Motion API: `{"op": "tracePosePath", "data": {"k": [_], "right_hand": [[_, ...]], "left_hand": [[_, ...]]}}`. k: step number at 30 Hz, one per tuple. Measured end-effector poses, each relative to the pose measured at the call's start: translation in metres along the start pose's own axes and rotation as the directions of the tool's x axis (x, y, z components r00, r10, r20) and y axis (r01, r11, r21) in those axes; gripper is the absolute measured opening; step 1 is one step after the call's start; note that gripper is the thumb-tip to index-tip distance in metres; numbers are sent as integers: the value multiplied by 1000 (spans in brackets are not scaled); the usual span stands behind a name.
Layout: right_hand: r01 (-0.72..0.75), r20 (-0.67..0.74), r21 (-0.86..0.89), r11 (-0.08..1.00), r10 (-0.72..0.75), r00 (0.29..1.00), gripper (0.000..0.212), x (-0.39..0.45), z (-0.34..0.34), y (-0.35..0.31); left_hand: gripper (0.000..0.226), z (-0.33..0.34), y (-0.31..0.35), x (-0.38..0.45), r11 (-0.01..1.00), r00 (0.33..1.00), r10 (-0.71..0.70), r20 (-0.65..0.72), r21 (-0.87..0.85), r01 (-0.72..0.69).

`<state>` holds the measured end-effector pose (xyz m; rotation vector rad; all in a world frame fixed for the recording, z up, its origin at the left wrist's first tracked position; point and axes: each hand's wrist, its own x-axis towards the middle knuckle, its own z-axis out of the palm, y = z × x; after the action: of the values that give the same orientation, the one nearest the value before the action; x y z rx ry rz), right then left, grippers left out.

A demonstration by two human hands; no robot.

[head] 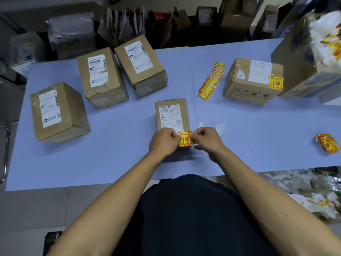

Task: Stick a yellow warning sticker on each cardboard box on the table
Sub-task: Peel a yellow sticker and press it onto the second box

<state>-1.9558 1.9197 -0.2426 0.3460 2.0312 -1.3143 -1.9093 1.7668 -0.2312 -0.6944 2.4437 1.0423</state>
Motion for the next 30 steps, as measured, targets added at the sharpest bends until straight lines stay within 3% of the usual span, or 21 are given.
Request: {"op": "tracePosePath", "data": {"k": [5,11,15,17,20,24,30], "right_hand": [[-11,-1,24,1000,11,1000,11,0,1,2],[-13,-16,1,1000,13,1000,7,3,1,5],[-57,-58,-45,997,55,997,31,4,-3,11],[-8,-49,-104,995,3,999,43,5,-1,13],[64,-14,-145,987,-67,998,59,8,13,8],[238,96,-215,947,-222,970,50,4,25,11],[207,197,-162,965,-174,965,50,-2,13,36]], "left_hand": [[22,3,-1,0,997,999,37,-25,71,-35],[30,5,-1,3,934,986,144,-86,341,-107],[38,-5,-16,5,857,961,212,-177,507,-96],[35,-8,-30,4,855,925,313,-216,487,-176],[56,-5,-46,5,856,901,389,-192,438,-276],[62,2,-54,6,907,934,328,-144,324,-268],[61,2,-60,8,936,929,335,-157,170,-309]]}}
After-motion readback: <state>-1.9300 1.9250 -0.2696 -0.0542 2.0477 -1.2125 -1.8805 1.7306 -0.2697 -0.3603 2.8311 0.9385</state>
